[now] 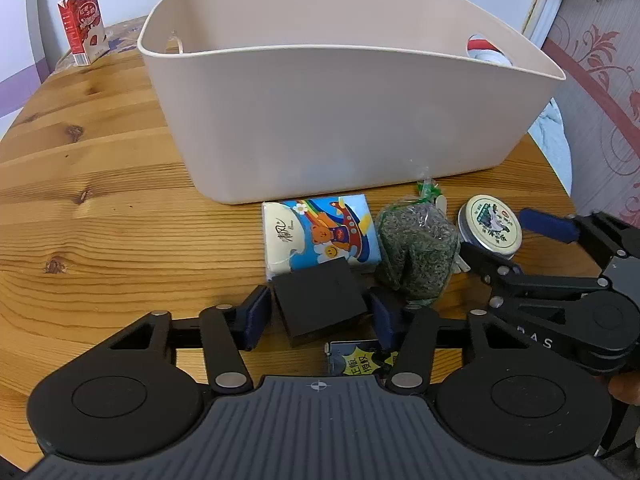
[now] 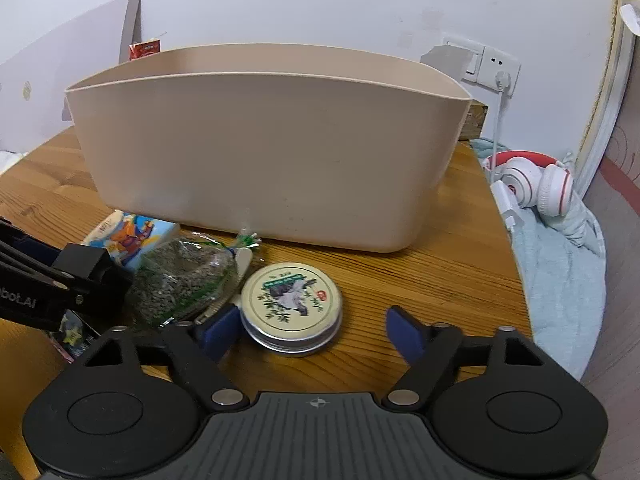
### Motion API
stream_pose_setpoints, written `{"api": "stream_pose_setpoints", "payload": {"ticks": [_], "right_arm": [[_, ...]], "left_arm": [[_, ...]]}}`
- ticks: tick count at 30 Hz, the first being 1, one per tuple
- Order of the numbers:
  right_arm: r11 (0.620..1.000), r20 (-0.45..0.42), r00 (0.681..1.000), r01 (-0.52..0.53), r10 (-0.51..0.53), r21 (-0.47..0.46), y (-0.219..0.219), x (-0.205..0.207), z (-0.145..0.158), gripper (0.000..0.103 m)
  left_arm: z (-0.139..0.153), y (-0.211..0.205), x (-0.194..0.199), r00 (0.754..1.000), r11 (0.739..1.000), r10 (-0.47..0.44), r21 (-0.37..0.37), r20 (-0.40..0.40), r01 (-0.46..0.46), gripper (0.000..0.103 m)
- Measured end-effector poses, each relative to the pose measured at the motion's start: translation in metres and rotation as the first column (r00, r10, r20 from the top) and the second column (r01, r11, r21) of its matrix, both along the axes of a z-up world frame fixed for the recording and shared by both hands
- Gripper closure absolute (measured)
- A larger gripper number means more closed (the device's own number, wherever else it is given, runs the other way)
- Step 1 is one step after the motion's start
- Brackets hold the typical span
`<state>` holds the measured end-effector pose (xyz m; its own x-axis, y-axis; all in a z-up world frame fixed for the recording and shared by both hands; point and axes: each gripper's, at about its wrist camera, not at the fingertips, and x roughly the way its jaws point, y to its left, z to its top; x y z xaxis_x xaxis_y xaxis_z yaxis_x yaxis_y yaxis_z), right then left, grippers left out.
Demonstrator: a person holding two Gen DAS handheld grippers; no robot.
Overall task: Organize objects
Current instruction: 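Grasp the black box with left tool while right tool grasps the round tin, then carry the black box and tin over the bin and release both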
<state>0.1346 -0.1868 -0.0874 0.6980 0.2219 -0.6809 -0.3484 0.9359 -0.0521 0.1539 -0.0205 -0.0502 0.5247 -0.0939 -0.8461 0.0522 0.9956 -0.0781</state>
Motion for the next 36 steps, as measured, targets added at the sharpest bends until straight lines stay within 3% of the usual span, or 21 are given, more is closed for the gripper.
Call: {"api": "stream_pose_setpoints", "payload": {"ticks": [1, 3, 12, 23, 29, 36], "right_arm": [[1.000, -0.003, 1.000, -0.007, 0.007, 0.013, 0.000, -0.001, 0.001, 0.042], [1.000, -0.009, 1.000, -0.011, 0.011, 0.023, 0.002, -0.002, 0.002, 0.051], [1.000, 0.002, 1.000, 0.013, -0.013, 0.023, 0.004, -0.019, 0.008, 0.052], [0.995, 0.060, 0.997, 0.043, -0.049, 0.092, -0.007, -0.040, 0.043, 0.052], [0.992, 0.148, 0.987, 0.048, -0.065, 0.117, -0.015, -0.048, 0.071, 0.052], [0.990, 0.260, 0.963, 0.040, -0.074, 0.133, -0.016, -0.043, 0.107, 0.052]], "left_arm": [[0.000, 0.001, 0.000, 1.000, 1.000, 0.000, -0.004, -0.001, 0.000, 0.051], [0.000, 0.003, 0.000, 1.000, 1.000, 0.008, -0.008, 0.001, -0.008, 0.051], [0.008, 0.013, -0.010, 0.999, 0.999, 0.027, -0.018, 0.024, -0.026, 0.051], [0.041, 0.023, -0.028, 0.993, 0.999, 0.029, -0.026, 0.113, -0.026, 0.051], [0.068, 0.028, -0.027, 0.984, 0.998, 0.022, -0.057, 0.177, -0.012, 0.051], [0.099, 0.023, -0.020, 0.963, 1.000, -0.001, -0.016, 0.269, 0.006, 0.051]]}}
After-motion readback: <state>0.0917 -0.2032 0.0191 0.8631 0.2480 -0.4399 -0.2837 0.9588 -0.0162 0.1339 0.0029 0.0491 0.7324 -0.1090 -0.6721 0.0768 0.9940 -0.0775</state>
